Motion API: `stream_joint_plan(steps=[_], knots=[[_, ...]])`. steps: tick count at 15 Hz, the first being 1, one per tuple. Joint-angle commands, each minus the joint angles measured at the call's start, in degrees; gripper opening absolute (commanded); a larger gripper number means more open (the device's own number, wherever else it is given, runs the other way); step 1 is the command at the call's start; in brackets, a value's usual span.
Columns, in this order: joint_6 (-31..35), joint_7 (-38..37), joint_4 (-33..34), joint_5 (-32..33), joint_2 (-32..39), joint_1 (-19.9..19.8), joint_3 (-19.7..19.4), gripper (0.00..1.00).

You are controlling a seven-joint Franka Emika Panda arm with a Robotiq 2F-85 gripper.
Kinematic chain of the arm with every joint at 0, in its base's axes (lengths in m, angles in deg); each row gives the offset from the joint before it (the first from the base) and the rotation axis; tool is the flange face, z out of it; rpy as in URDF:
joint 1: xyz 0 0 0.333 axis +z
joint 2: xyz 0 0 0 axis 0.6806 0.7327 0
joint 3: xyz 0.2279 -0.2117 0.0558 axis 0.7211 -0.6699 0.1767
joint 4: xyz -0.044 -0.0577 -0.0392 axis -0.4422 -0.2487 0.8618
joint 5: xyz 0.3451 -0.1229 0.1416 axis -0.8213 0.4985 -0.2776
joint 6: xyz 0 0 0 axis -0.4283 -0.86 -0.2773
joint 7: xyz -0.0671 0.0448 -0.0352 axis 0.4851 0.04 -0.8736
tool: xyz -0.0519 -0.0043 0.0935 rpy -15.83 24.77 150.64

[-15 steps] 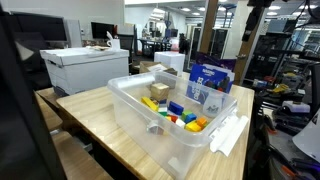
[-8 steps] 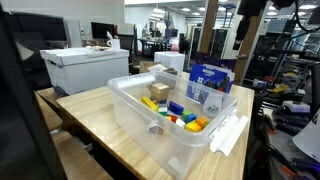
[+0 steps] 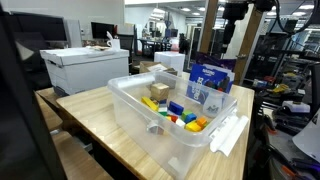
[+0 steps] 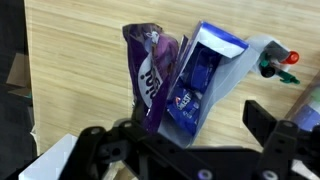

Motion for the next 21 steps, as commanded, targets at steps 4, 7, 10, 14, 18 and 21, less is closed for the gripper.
stream_joint_plan(steps=[4, 7, 10, 14, 18, 21], knots=[[2.05, -4.52, 9.54, 4.05, 12.9, 0.41, 1.7, 1.0], [2.15, -6.75, 13.54, 5.66, 18.52, 0.71, 2.14, 1.0], [1.99, -7.61, 17.27, 6.12, 23.01, 1.36, 1.92, 1.0], [2.98, -5.73, 22.01, 4.29, 27.83, 2.55, 0.92, 1.0], [5.59, -4.58, 25.58, 3.95, 31.34, 3.38, 0.1, 1.0], [5.37, -2.93, 27.24, 3.06, 32.56, 3.79, -0.27, 1.0]])
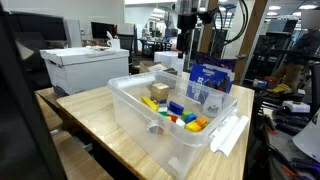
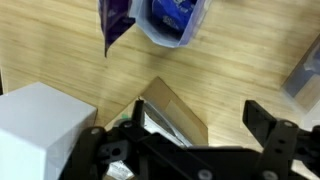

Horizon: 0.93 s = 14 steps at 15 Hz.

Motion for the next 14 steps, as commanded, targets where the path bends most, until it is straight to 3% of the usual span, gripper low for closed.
stream_joint_plan(steps=[1, 9, 14], knots=[[-0.05, 0.24, 0.76, -0.14, 0.64, 1.29, -1.25, 1.0], [-0.05, 0.84, 2.14, -0.29, 1.81, 1.48, -1.48, 1.0], [4.0, -4.37, 0.32, 6.09, 2.1, 2.32, -1.89, 1.0]])
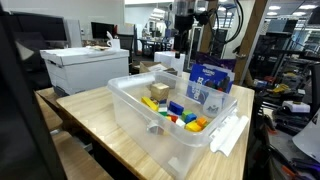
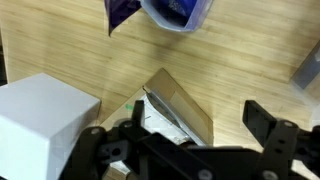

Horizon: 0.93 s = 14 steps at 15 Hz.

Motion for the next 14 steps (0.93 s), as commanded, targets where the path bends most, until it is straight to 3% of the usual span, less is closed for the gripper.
stream_joint_plan(steps=[1, 8, 14], knots=[[3.61, -3.94, -1.27, 4.71, 1.1, 1.19, -0.93, 1.0], [8.46, 0.6, -0.05, 2.27, 6.11, 0.57, -2.36, 1.0], [12.43, 11.63, 3.41, -3.3, 10.52, -1.19, -3.38, 1.0]])
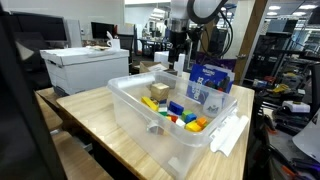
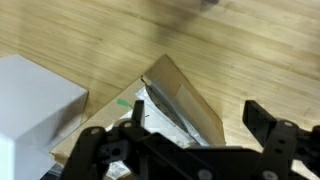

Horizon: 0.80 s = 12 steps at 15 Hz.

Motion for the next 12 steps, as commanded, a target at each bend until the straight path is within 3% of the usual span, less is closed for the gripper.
stream_joint_plan(steps=[1, 12], knots=[[1.97, 9.44, 3.49, -4.14, 3.21, -1.66, -0.3, 1.0], [0.37, 17.45, 9.66, -4.18, 9.04, -2.36, -0.93, 1.0]])
